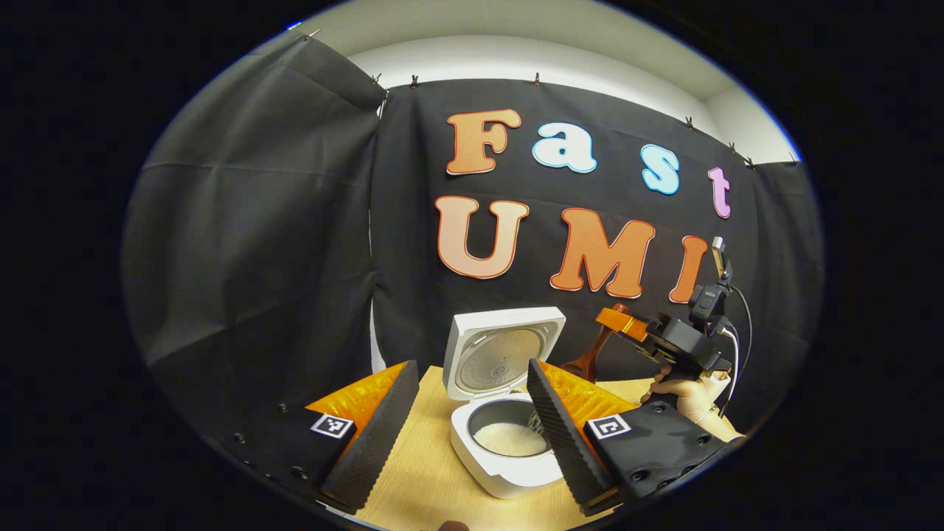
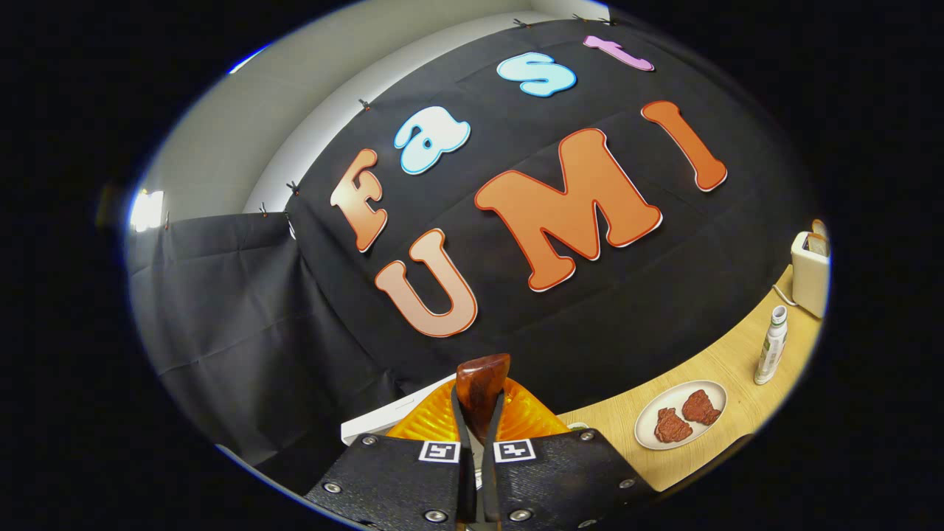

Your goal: Close the left gripper, press the button to open the rice cooker; take a wooden spoon from the chopstick holder with the right hand, scoop a spoonful of rice and pour it into the rice cooker, then put the wooden spoon back into the chopstick holder.

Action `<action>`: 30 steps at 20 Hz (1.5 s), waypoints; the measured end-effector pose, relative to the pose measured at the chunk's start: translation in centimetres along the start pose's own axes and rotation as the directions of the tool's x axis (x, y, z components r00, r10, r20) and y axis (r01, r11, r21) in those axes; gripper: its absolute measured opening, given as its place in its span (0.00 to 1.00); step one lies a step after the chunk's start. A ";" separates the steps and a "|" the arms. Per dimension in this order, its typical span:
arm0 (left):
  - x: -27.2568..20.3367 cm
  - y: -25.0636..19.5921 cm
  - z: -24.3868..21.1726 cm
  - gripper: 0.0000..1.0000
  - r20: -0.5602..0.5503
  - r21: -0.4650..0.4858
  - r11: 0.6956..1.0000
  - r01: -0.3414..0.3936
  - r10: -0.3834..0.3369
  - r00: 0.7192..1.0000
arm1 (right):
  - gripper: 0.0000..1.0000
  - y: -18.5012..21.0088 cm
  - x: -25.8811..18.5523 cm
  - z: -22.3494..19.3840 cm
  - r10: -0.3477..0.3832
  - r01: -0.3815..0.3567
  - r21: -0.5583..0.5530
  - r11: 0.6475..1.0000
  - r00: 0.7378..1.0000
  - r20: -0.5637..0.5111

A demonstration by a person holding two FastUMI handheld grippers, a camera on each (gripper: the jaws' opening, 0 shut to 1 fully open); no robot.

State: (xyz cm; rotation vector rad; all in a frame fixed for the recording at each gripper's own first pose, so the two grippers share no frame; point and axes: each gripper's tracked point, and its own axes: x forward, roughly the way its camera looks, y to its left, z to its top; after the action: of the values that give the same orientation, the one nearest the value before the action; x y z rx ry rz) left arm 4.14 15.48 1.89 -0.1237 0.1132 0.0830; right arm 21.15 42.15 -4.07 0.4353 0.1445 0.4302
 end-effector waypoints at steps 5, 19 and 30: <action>0.1 0.1 0.0 1.00 0.000 0.002 1.000 0.000 0.000 1.000 | 0.02 1.3 0.1 0.2 0.038 -0.036 -0.097 0.995 0.999 0.016; 0.2 0.8 -0.5 1.00 -0.012 -0.008 1.000 -0.004 0.004 1.000 | 0.02 4.7 0.0 -0.4 0.191 -0.178 -0.362 0.915 0.982 0.001; -0.1 1.1 -0.9 0.99 -0.014 0.000 1.000 -0.018 0.018 1.000 | 0.02 5.4 -0.2 -1.7 0.261 -0.257 -0.505 0.824 0.963 -0.065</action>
State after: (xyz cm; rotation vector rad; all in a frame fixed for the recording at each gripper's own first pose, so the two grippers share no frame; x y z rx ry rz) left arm 3.86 16.48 0.83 -0.1230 0.1283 0.0996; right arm 18.58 47.14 -3.22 -0.0738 -0.0413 0.7129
